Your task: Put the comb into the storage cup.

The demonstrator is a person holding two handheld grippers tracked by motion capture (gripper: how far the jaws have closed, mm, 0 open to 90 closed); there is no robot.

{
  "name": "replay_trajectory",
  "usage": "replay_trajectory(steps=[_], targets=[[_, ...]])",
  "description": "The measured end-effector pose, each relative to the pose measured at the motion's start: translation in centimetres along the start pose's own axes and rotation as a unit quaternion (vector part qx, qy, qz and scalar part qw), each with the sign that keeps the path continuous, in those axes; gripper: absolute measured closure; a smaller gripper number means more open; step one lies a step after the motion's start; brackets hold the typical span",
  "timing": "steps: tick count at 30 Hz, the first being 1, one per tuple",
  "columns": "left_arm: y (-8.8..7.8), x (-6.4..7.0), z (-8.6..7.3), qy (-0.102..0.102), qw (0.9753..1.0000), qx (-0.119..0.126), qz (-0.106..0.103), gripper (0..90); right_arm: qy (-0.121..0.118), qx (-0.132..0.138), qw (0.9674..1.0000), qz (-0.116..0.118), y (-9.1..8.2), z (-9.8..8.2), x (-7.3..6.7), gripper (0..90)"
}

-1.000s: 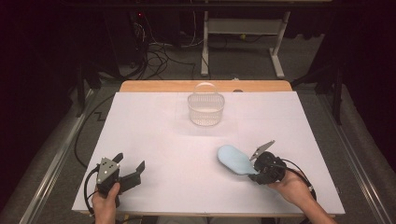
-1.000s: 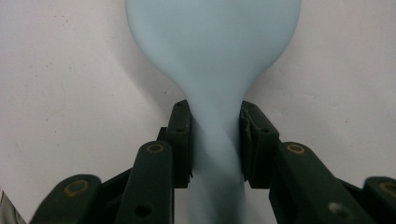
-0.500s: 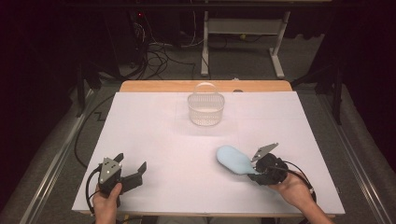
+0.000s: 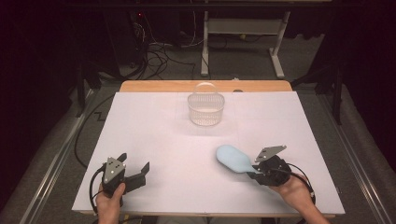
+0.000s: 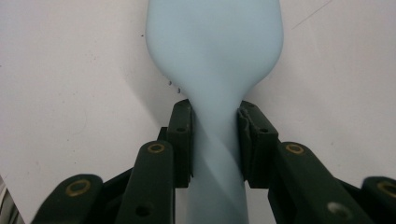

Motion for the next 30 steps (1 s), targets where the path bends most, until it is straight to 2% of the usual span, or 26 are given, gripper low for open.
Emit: replay_trajectory(steps=[10, 14, 20, 30], targets=[[0.5, 1.0, 0.6, 0.015, 0.9998, -0.002, -0.013, 10.8, 0.01, 0.045, 0.9989, 0.01, -0.6, -0.3, -0.2, 70.2], [0.5, 1.6, 1.1, 0.024, 0.9993, 0.002, -0.03, 6.9, 0.011, 0.062, 0.9979, 0.013, -0.9, -0.2, -0.3, 70.1], [0.6, 2.1, 1.6, 0.035, 0.9984, 0.001, -0.045, 4.5, 0.01, 0.077, 0.9969, 0.013, -1.5, -0.2, -0.5, 70.2], [1.2, 3.1, 2.7, 0.05, 0.9956, -0.001, -0.079, 0.2, 0.005, 0.098, 0.9951, 0.012, -2.4, 0.2, -1.1, 70.1]])
Point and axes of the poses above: each handheld gripper's, and its own axes: y roughly forward along the jaws, z roughly out of its top, x roughly to its right, the point moved 1 cm from there along y, roughly forward along the jaws, and after that the axes turned 9 degrees about -x, right-handed, at the moved point
